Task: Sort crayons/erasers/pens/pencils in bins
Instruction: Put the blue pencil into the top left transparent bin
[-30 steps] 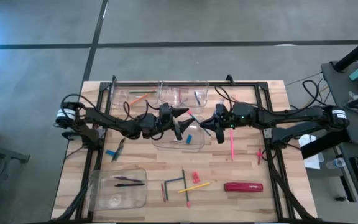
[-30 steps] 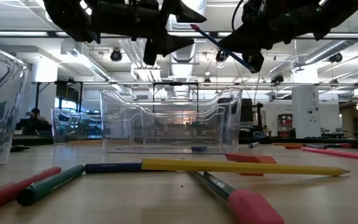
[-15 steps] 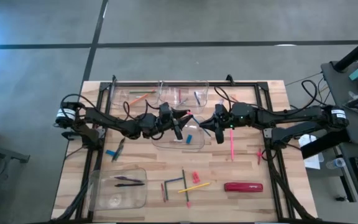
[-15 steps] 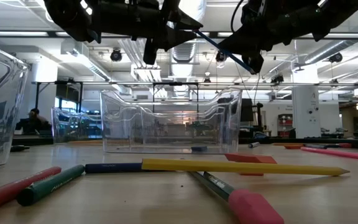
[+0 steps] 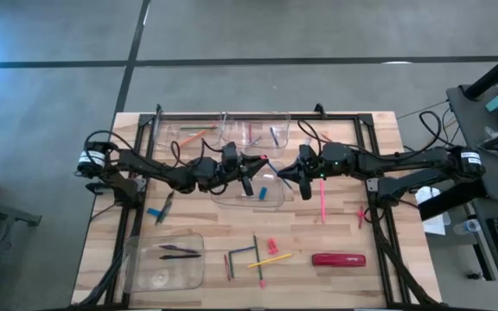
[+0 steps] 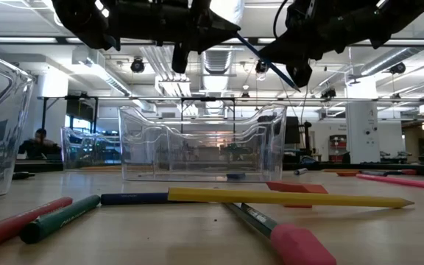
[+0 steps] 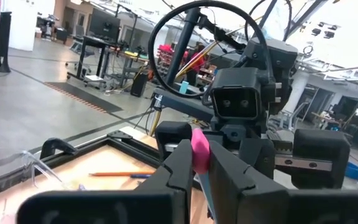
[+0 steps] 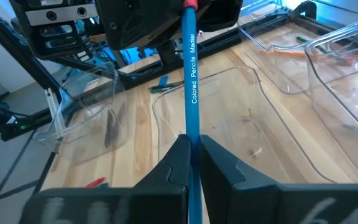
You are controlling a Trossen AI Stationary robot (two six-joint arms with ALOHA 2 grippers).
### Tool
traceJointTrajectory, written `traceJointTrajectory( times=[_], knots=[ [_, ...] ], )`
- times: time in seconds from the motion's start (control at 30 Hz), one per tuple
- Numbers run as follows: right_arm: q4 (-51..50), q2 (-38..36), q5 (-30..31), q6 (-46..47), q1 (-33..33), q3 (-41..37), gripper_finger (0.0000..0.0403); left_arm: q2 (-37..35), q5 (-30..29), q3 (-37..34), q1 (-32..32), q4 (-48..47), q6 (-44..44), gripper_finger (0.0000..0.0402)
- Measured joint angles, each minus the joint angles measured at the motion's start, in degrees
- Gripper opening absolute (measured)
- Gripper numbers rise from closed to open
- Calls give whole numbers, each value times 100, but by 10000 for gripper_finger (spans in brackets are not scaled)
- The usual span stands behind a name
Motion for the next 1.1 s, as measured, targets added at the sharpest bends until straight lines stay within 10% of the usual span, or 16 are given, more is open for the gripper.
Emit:
traceJointTrajectory(
  times=[0.3, 1.1],
  knots=[
    [-36, 0, 7, 12, 1, 0, 40, 0, 30, 0, -2, 24, 60, 15],
    [-18, -138, 52, -362, 260, -2, 350, -1748, -837, -5, 39, -1990, 1275, 13]
  ],
)
